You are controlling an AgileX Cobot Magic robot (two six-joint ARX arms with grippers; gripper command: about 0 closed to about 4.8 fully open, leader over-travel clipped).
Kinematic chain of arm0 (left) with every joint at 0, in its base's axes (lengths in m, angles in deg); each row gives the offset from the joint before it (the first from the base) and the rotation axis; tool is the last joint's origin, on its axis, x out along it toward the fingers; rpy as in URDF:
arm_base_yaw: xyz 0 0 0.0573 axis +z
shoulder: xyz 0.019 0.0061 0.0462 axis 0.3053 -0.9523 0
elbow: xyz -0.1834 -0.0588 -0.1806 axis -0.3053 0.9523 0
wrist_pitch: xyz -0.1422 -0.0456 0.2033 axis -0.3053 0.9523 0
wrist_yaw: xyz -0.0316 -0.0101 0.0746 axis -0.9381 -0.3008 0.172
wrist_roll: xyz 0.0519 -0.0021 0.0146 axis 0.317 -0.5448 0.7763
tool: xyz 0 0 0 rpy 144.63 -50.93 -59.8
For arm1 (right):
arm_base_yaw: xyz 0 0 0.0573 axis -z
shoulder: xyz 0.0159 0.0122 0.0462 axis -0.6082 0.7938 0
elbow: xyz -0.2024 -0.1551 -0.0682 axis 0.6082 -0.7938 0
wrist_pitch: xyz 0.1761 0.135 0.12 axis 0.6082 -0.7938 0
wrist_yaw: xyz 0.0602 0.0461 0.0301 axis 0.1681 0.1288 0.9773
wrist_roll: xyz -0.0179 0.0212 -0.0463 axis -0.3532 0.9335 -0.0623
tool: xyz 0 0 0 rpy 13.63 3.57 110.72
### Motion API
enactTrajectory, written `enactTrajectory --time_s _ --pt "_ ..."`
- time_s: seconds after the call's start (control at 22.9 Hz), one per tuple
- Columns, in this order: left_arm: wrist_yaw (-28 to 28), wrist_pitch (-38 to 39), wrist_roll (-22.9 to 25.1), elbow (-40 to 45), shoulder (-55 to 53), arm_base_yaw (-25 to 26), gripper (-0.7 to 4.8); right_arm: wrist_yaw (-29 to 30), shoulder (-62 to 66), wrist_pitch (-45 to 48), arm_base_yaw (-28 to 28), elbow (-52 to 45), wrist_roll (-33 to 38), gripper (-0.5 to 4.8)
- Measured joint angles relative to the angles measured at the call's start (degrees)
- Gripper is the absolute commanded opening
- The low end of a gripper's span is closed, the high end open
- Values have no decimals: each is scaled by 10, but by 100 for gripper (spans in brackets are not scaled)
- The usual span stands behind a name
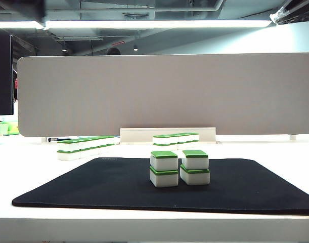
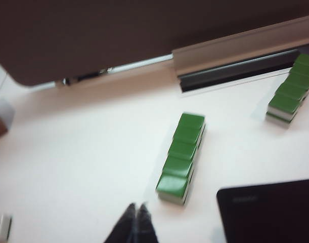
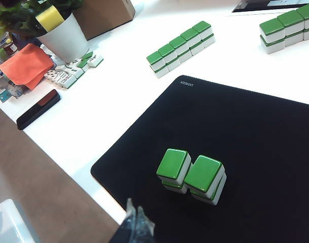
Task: Take a mahjong tile from the mahjong wall and then place it on the table close to you.
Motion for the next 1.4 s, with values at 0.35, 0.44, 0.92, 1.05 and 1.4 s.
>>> enactTrajectory --time_s 0.35,0.44,0.92,1.05,1.4 --pt "-29 -102 -90 347 245 100 -6 0 0 0 0 0 0 -1" --pt "-37 -132 -104 422 318 122 -6 0 0 0 -1 0 0 -1" --pt "-117 -164 -119 592 549 200 -5 0 0 0 -1 0 0 -1" --pt "-117 -161 -119 612 589 200 -5 0 0 0 0 0 0 -1" --pt "-127 -79 -124 631 668 200 -5 0 0 0 0 0 0 -1"
